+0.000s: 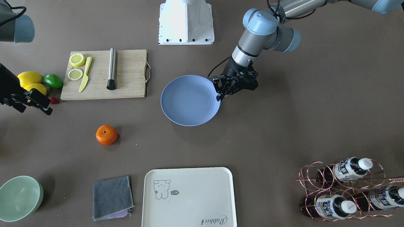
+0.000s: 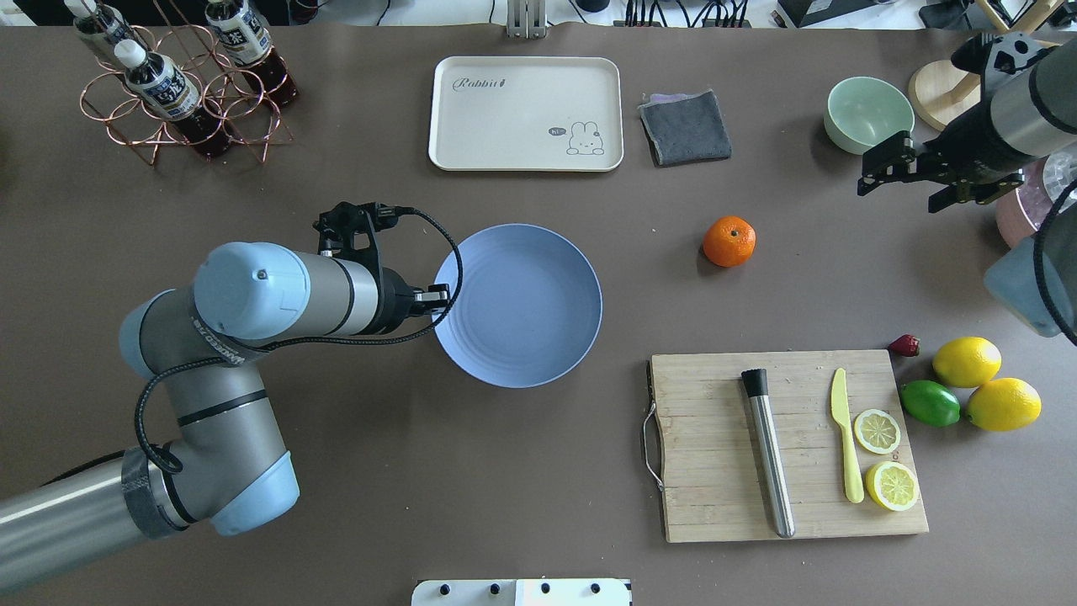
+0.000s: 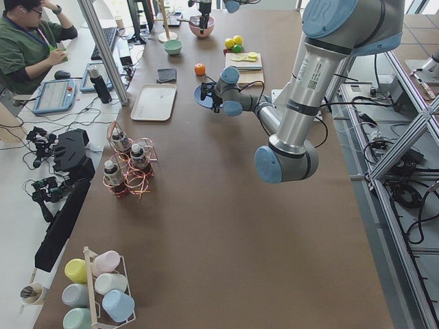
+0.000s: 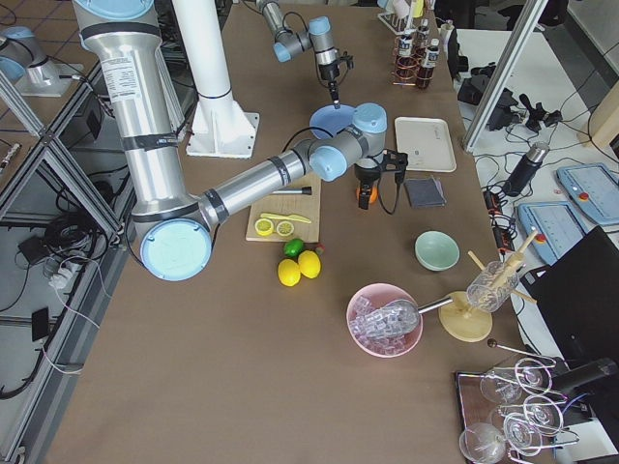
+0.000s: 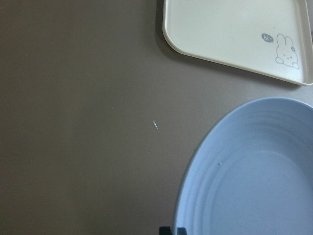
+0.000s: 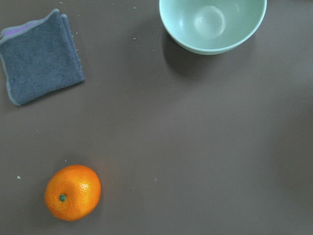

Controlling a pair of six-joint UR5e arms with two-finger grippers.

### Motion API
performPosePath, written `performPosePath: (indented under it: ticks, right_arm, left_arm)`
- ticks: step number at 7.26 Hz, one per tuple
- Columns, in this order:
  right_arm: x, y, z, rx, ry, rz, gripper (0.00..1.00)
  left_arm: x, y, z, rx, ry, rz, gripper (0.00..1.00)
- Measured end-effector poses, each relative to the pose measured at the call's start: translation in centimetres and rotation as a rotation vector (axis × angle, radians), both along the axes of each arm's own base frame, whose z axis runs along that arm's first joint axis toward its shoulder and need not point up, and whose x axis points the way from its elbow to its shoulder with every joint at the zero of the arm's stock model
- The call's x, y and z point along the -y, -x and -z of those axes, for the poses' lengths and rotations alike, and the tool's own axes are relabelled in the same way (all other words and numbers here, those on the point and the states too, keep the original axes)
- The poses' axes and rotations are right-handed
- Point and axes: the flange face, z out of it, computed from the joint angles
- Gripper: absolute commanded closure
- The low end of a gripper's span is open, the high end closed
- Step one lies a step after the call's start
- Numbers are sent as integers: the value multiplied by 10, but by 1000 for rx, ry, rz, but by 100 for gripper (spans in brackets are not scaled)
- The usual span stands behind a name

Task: Pick orange to plate
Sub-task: 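Move the right gripper over the orange tangerine and lower it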

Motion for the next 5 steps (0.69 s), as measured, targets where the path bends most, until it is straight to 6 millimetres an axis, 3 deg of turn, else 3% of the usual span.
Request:
performPosePath:
  ticks: [2, 3, 4, 5]
  right_arm:
    - [-1, 26, 15, 5, 5, -1, 0]
    - [0, 35, 20, 6, 7, -4, 0]
    - [2, 45, 25, 8, 11, -7, 0]
    - [4, 54, 29, 9, 14, -6, 0]
  left_arm:
    - [-23, -36, -6, 36, -19, 8, 100]
    - [-25, -45, -10, 50, -21, 11, 81]
    - [-26, -48, -12, 55, -21, 12, 3]
    - [-27, -49, -12, 54, -23, 13, 2]
